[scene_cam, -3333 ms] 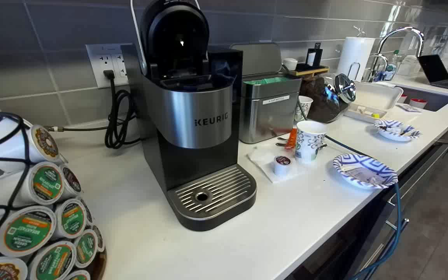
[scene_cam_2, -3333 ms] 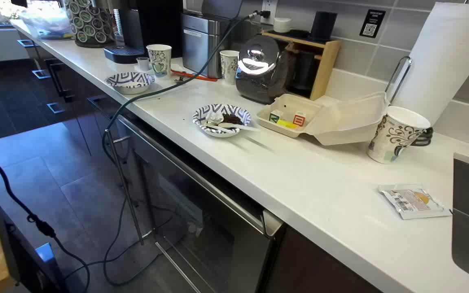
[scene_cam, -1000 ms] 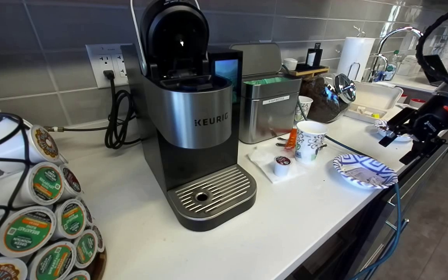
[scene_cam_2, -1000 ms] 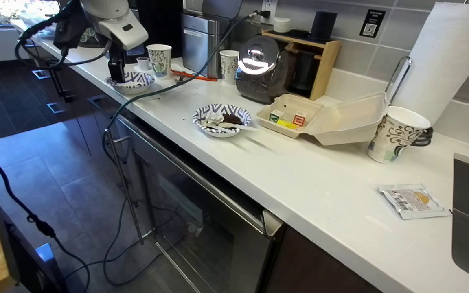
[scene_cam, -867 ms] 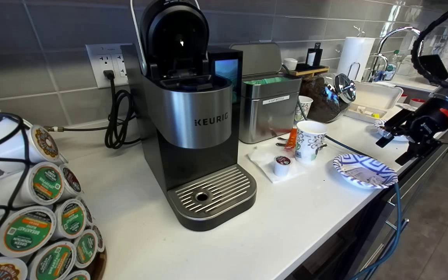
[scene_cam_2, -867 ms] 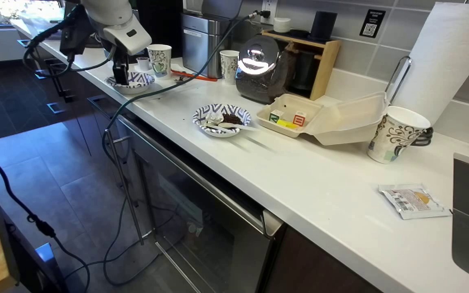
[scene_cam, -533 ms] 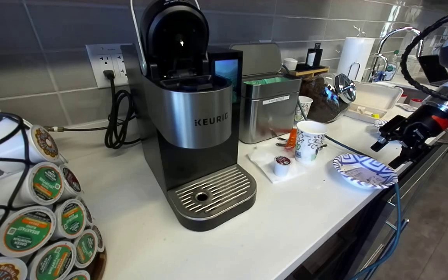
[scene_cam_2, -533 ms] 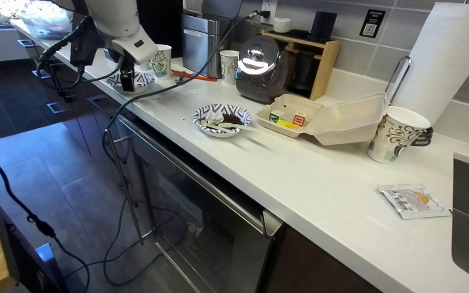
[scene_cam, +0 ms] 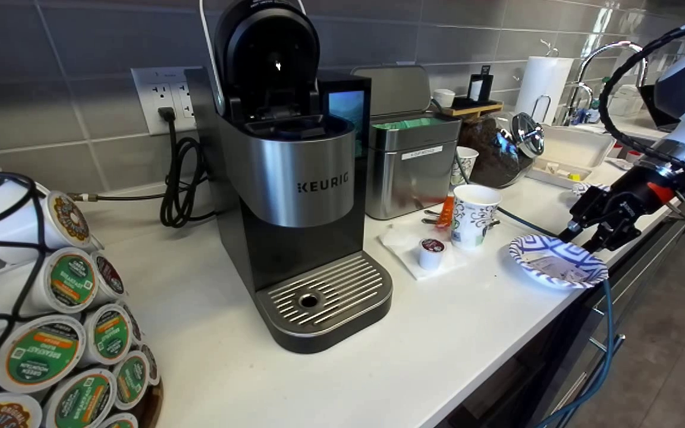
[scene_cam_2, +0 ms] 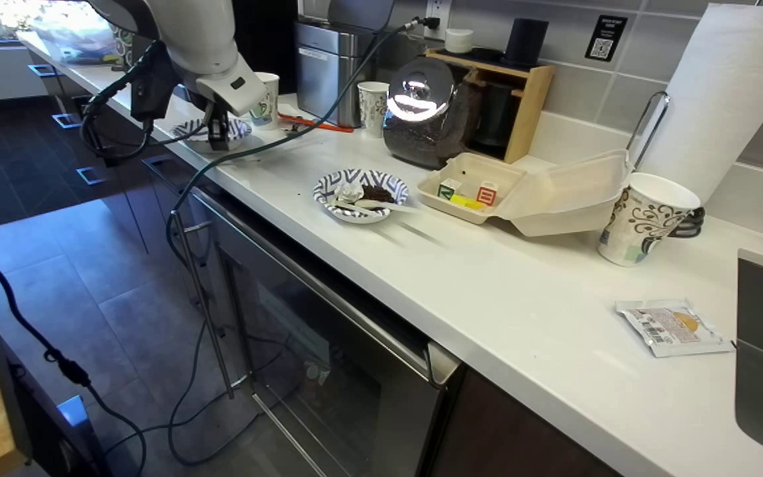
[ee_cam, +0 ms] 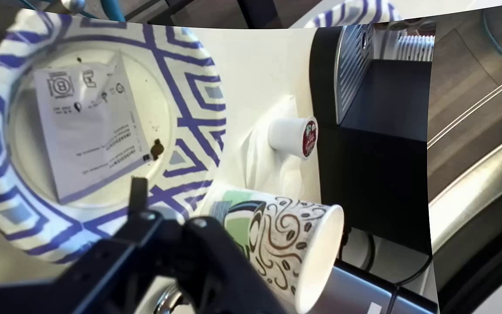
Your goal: Move the bowl to the right then take lid off of the jar of beans
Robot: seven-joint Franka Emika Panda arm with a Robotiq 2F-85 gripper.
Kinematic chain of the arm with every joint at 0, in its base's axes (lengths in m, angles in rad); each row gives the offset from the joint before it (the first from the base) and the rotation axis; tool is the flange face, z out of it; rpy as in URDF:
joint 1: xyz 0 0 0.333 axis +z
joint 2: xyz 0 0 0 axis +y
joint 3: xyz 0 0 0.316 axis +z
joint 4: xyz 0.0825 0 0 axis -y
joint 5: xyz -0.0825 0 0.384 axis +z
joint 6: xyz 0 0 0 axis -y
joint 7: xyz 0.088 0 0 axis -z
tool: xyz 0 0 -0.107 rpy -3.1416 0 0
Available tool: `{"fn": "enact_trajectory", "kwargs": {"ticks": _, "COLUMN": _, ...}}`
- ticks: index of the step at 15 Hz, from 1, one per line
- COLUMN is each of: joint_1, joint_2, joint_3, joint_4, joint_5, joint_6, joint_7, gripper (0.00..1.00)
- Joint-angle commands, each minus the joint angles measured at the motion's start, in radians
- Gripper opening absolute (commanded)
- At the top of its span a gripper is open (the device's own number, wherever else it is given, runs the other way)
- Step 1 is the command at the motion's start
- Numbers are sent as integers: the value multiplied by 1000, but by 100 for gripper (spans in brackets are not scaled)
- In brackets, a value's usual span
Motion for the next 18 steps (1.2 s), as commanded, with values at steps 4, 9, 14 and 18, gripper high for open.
{"fn": "enact_trajectory", "kwargs": {"ticks": 4, "joint_1": -22, "joint_2": 35, "joint_3": 24, "joint_4": 27, "joint_5": 35, "joint_6": 0, "joint_7": -40, "gripper": 8}}
{"fn": "enact_trajectory", "kwargs": {"ticks": 9, "joint_1": -24, "joint_2": 28, "joint_3": 26, "joint_4": 26, "joint_5": 10, "joint_6": 3, "joint_7": -20, "gripper": 2}}
{"fn": "enact_trajectory", "kwargs": {"ticks": 14, "joint_1": -36, "joint_2": -85, "joint_3": 16, "joint_4": -4, "joint_5": 25, "joint_6": 4, "joint_7": -54, "gripper": 1}}
{"fn": "enact_trajectory", "kwargs": {"ticks": 18, "joint_1": -51, "joint_2": -189, "joint_3": -3, "joint_4": -13, "joint_5": 49, "joint_6": 29, "joint_7": -84, "gripper": 1}}
